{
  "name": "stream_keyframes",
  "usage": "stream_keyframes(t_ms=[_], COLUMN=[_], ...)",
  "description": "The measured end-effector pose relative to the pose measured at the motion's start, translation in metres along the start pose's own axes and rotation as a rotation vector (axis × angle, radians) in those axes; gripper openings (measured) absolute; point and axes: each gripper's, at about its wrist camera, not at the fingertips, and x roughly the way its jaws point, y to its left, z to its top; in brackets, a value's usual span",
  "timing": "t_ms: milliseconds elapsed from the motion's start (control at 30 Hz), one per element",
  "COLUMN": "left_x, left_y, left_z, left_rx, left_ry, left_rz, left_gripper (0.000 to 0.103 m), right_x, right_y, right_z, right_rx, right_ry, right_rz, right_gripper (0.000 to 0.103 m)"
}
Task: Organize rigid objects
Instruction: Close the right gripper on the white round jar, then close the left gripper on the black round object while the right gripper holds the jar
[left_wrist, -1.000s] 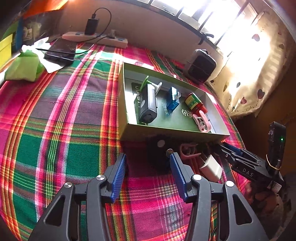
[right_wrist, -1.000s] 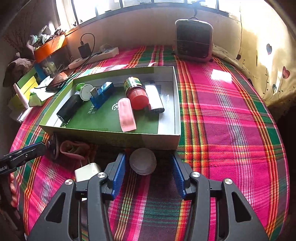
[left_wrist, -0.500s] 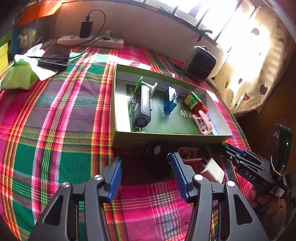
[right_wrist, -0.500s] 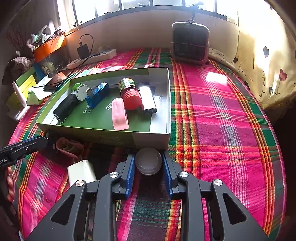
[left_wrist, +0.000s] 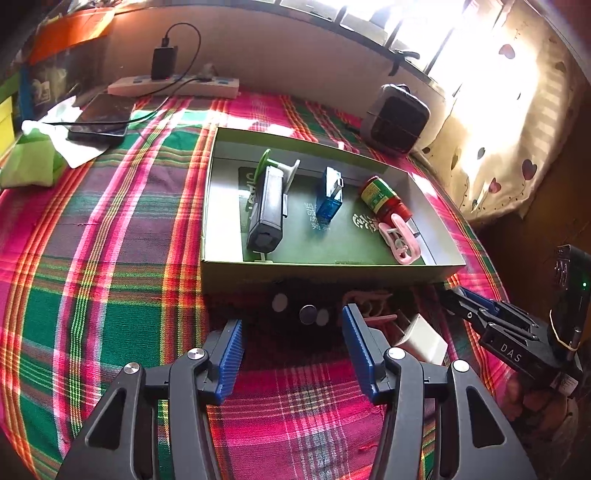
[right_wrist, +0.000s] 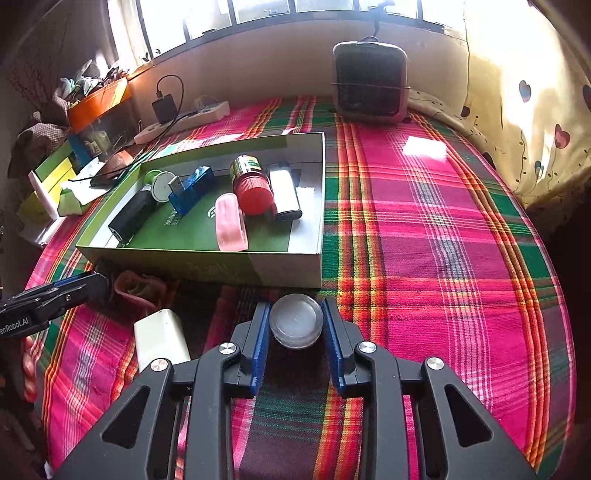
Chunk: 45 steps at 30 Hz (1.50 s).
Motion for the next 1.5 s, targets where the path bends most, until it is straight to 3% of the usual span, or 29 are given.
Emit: stream_keyframes(t_ms=[233,433,500,1500], left_x=[0.000,0.000,0.000,-0.011], left_y=[0.002,0.004,0.004,0.000], left_z=[0.001,0.000,0.000,-0.003], left_rx=[-0.030,-0.035,-0.035,-0.025], left_ry=[-0.014,-0.017,-0.014,-0.033], left_rz=[0.007,0.031,0.028,0.015], left_gripper=[0.049,0.038,0.031,0.030], right_x=[0.000,-0.001,-0.001,-0.003], right_y=[-0.002,-0.003,-0.002,-0.002], right_z=[-0.001,-0.001,-0.001,-0.002], right_rx=[0.006,0.008,0.008,0.005], right_ry=[-0.003,-0.004,-0.004,-0.006], right_rz=[0.011,0.015,0.014,0.011], right_gripper=[0.029,0.029,0.029,0.029])
